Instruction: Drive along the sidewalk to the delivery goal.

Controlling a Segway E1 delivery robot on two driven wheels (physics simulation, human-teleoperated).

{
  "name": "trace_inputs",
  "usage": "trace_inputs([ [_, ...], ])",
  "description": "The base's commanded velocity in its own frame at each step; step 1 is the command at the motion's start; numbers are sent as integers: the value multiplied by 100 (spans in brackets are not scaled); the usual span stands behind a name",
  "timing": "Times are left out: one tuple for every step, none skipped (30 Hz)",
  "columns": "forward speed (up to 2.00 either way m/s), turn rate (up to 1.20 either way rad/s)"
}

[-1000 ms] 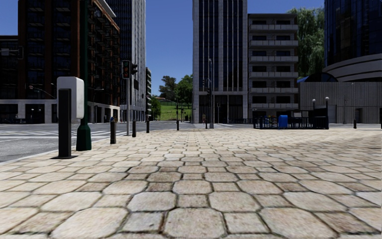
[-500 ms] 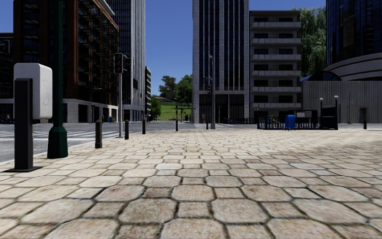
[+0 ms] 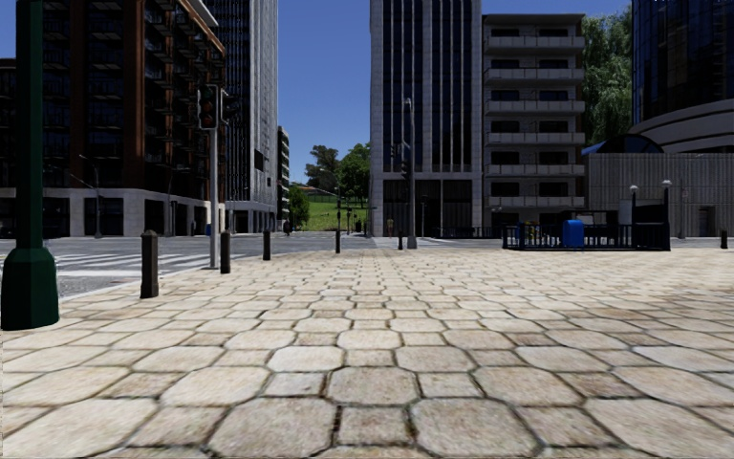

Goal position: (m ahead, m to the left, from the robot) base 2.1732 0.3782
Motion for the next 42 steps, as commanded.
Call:
trace_inputs([
  [194,0],
  [194,0],
  [194,0],
  [194,0],
  [194,0],
  [193,0],
  [179,0],
  [179,0],
  [161,0],
  [147,0],
  [136,0],
  [136,0],
  [123,0],
  [108,0],
  [77,0],
  [59,0],
  [59,0],
  [54,0],
  [52,0],
  [52,0],
  [52,0],
  [52,0],
  [52,0],
  [52,0],
  [52,0],
  [52,0],
  [51,0],
  [51,0],
  [51,0],
  [51,0],
  [51,0],
  [51,0],
  [51,0],
  [51,0],
  [51,0],
  [51,0],
  [51,0],
  [51,0],
  [51,0],
  [51,0],
  [51,0],
  [51,0],
])
